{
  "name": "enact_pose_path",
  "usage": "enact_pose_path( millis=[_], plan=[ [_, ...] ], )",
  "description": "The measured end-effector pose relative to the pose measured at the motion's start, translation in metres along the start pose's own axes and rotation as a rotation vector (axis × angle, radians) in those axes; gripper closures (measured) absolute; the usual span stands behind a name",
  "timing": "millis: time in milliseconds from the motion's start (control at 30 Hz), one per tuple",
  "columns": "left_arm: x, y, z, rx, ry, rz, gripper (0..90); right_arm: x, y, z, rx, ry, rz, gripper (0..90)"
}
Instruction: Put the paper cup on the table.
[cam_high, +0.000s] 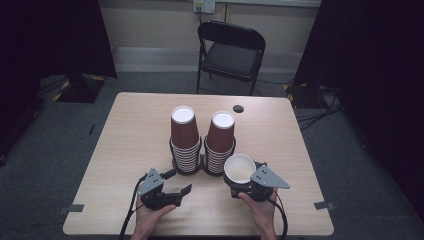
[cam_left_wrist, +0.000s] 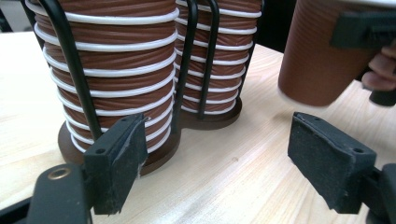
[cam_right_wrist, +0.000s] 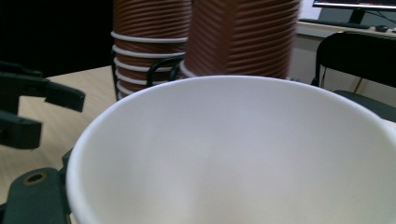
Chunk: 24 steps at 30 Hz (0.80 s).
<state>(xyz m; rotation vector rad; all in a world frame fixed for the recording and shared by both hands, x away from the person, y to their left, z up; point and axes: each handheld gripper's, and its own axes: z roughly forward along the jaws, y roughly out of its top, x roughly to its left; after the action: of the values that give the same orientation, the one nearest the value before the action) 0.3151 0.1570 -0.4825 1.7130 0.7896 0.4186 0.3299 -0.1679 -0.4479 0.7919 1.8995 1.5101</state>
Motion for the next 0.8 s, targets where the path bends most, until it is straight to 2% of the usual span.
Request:
enact_pose_path(
  millis=[167,233,333,467,567,667,800],
  plan=[
    [0.000,-0.004,-0.001,-0.012,0.027,-0.008,16.9,-0.014,0.002,-0.001,-0.011,-0.036,0.027,10.8],
    [-0.001,-0.005,-0.001,-0.010,0.036,-0.012,16.3,-0.018,0.001,0.000,-0.003,-0.047,0.039,10.8],
    [-0.004,-0.007,-0.003,-0.030,0.058,-0.011,15.7,-0.025,0.001,0.002,0.008,-0.071,0.052,10.7],
    [-0.006,-0.011,-0.004,-0.046,0.123,0.014,15.6,-0.038,0.003,0.003,-0.004,-0.100,0.076,10.7],
    [-0.006,-0.013,-0.005,-0.057,0.106,0.000,15.6,-0.047,0.004,0.004,-0.011,-0.118,0.095,10.6],
    [-0.008,-0.016,-0.004,-0.043,0.136,0.017,15.8,-0.056,0.005,0.007,-0.017,-0.147,0.100,10.5],
    [-0.008,-0.018,-0.008,-0.067,0.127,0.015,16.1,-0.066,0.006,0.013,-0.025,-0.165,0.125,10.5]
  ],
)
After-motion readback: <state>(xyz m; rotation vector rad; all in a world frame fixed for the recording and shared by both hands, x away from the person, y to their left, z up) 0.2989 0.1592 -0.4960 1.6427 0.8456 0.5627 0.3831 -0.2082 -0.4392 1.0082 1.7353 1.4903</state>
